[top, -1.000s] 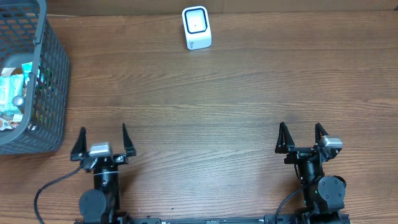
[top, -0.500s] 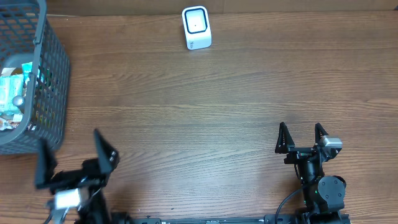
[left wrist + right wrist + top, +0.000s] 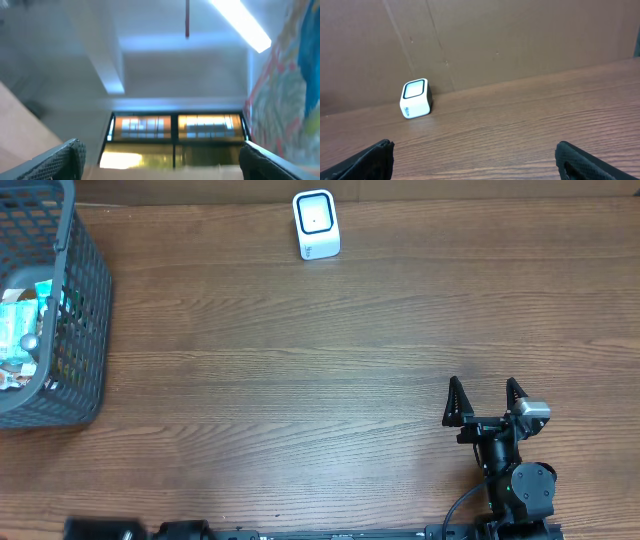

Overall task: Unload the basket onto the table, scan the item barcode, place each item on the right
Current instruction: 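Raise the left gripper and swing it toward the grey basket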

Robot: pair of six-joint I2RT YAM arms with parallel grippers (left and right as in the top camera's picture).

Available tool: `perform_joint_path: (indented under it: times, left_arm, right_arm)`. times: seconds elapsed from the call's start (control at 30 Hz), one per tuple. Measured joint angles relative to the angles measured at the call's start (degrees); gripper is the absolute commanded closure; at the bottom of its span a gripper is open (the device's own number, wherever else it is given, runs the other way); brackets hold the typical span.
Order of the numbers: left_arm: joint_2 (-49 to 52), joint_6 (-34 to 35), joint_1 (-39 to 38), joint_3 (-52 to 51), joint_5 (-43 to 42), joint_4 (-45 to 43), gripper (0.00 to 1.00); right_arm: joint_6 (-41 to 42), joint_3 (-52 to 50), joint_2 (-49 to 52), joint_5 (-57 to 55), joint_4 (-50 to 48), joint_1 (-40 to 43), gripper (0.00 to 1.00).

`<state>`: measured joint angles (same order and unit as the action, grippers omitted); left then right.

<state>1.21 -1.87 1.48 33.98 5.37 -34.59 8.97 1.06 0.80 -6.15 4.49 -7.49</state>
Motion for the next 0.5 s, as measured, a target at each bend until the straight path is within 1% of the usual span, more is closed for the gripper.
perform_joint_path:
  times: [0.1,0.27,0.5]
  left_arm:
    - [1.57,0.00,0.00,4.83,-0.22,-0.74,0.00]
    - [8.20,0.00,0.00,13.75,-1.03,-2.60,0.00]
    - [22.51,0.00,0.00,27.54,-1.70,-1.16,0.00]
  right_arm:
    - [-0.02,0.00,0.00,0.00,0.02,0.00,0.00]
    - [0.00,0.00,0.00,0.00,0.04,0.00,0.00]
    - [-0.02,0.00,-0.02,0.00,0.04,0.00,0.00]
